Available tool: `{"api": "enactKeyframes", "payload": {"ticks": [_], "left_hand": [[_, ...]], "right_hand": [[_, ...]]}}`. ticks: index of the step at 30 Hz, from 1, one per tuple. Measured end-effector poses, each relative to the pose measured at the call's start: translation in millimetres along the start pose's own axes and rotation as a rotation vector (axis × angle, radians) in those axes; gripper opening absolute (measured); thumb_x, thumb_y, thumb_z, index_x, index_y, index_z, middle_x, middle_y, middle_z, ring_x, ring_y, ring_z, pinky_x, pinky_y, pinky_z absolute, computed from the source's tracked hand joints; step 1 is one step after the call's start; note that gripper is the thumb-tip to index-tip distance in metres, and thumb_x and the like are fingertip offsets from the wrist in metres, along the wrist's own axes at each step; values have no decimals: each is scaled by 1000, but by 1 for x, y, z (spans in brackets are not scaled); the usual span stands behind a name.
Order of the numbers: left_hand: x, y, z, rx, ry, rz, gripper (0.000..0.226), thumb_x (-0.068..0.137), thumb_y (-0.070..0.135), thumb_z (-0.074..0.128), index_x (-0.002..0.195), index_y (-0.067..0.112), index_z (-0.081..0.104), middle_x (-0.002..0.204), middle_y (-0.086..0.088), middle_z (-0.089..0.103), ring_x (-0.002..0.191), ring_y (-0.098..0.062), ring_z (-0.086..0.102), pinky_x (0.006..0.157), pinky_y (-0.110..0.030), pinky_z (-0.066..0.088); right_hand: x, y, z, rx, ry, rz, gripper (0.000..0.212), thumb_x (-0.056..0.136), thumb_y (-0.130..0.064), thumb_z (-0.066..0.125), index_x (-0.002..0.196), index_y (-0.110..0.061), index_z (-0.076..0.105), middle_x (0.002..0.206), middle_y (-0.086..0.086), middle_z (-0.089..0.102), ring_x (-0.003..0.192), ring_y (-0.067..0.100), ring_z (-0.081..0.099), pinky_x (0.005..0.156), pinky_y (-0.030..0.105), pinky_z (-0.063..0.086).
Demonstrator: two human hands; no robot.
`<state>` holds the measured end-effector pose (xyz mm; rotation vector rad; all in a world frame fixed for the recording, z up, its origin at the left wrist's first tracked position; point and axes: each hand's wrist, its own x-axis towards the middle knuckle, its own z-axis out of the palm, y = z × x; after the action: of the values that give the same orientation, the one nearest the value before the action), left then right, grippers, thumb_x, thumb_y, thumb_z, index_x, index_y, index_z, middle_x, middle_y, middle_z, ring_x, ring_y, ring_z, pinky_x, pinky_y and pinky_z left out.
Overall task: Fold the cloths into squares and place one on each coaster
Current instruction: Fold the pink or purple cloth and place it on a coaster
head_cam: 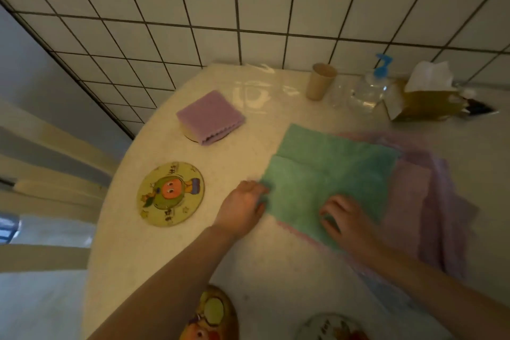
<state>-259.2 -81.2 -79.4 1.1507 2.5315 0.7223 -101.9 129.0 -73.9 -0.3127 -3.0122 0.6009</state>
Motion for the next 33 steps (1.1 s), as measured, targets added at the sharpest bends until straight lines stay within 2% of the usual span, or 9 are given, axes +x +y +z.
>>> {"api": "enactKeyframes", "payload": {"ticks": [3, 9, 15, 19, 21, 24, 26, 30, 33], "left_hand": [[-12, 36, 31, 45, -81, 114, 32, 81, 25, 51, 107, 13, 65, 106, -9, 65, 102, -30, 58, 88, -32, 48], [-12, 70, 65, 115, -172, 338, 39, 80, 28, 52, 115, 15, 62, 121, -6, 60, 115, -27, 54, 97, -34, 46], [-7, 69, 72, 160, -163, 336, 40, 81, 44, 54, 114, 22, 62, 120, -2, 58, 111, -26, 55, 92, -33, 49], [-3, 70, 75, 186, -148, 327, 40, 82, 51, 56, 112, 26, 63, 117, 2, 59, 107, -23, 55, 89, -32, 49], [2, 75, 72, 166, -147, 267, 39, 83, 48, 57, 113, 24, 63, 115, 2, 61, 105, -23, 55, 90, -32, 48], [16, 81, 64, -89, -141, -41, 34, 83, 21, 63, 117, 17, 64, 117, -5, 62, 111, -24, 54, 95, -29, 43], [25, 76, 57, -121, -114, -189, 35, 81, 11, 61, 116, 14, 66, 118, -8, 62, 113, -25, 54, 95, -25, 40], [32, 48, 39, 90, -52, -246, 36, 76, 28, 50, 101, 16, 73, 104, -12, 63, 104, -35, 52, 86, -37, 47], [42, 42, 18, -6, 80, -290, 17, 80, 14, 67, 95, 10, 75, 103, -18, 65, 100, -37, 56, 87, -37, 45]], "right_hand": [[-44, 14, -3, -190, -67, -88, 22, 71, -37, 51, 73, -18, 62, 82, 1, 59, 72, 21, 56, 56, 30, 48], [-74, 31, 0, -232, -97, -109, 32, 62, -37, 79, 83, -21, 61, 91, -3, 58, 84, 14, 47, 64, 25, 44], [-66, 36, -11, -196, -82, -176, 12, 77, -31, 53, 75, -22, 60, 81, -5, 52, 78, 15, 49, 62, 26, 45], [-51, 36, -20, 112, -86, 55, 18, 87, -29, 49, 75, -18, 57, 76, -3, 58, 68, 15, 54, 56, 33, 44], [-43, 38, -25, 161, -59, 113, 12, 92, -23, 51, 82, -17, 55, 76, 0, 61, 67, 18, 55, 59, 37, 44], [-31, 42, -32, 198, -75, 113, 12, 98, -23, 43, 89, -18, 48, 79, -4, 56, 69, 18, 53, 62, 37, 42], [-23, 44, -37, 285, -104, 114, 10, 99, -19, 42, 94, -16, 49, 85, -5, 54, 75, 16, 53, 66, 34, 38], [-8, 48, -56, 396, -24, 83, 9, 91, -6, 56, 99, -1, 55, 89, 1, 54, 81, 16, 52, 71, 24, 36], [5, 51, -73, 377, -3, 44, 7, 85, 6, 56, 92, 3, 58, 90, 10, 54, 83, 21, 52, 70, 17, 35]]}}
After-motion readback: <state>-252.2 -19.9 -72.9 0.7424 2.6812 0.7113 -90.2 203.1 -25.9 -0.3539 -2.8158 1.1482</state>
